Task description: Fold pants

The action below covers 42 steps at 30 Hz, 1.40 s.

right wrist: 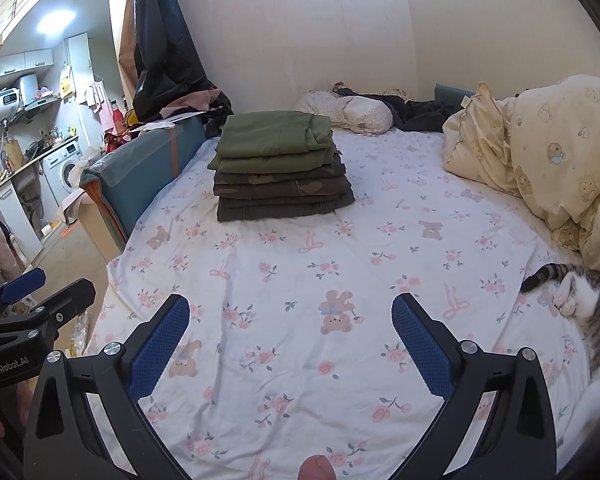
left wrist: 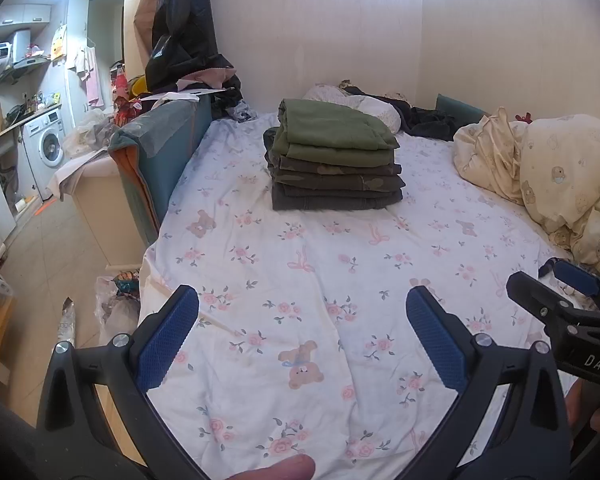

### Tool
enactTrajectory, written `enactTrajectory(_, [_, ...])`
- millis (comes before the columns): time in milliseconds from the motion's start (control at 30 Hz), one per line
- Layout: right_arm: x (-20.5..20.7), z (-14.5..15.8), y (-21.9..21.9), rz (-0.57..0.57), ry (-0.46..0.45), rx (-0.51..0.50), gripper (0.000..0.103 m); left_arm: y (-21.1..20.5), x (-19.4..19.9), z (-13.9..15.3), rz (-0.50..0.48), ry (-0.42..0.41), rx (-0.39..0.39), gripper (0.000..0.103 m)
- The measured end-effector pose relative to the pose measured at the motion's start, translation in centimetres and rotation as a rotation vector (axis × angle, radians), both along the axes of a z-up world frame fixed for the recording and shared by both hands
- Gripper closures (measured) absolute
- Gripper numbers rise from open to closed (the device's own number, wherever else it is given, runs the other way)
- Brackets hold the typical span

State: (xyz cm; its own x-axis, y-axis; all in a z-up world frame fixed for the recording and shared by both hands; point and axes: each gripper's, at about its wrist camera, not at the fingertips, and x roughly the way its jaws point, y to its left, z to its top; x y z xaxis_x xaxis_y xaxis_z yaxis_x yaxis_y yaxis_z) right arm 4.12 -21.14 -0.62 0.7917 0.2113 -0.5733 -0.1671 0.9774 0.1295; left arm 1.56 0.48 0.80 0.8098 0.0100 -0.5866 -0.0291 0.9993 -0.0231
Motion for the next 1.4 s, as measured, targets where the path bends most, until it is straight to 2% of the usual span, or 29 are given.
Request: enactTrajectory(1400, [0.27,0.48,0.01,0.010,-0.002,-0.012,0.000,-0.43,-0.06,-0.03,0.000,0.006,-0.009,0.001])
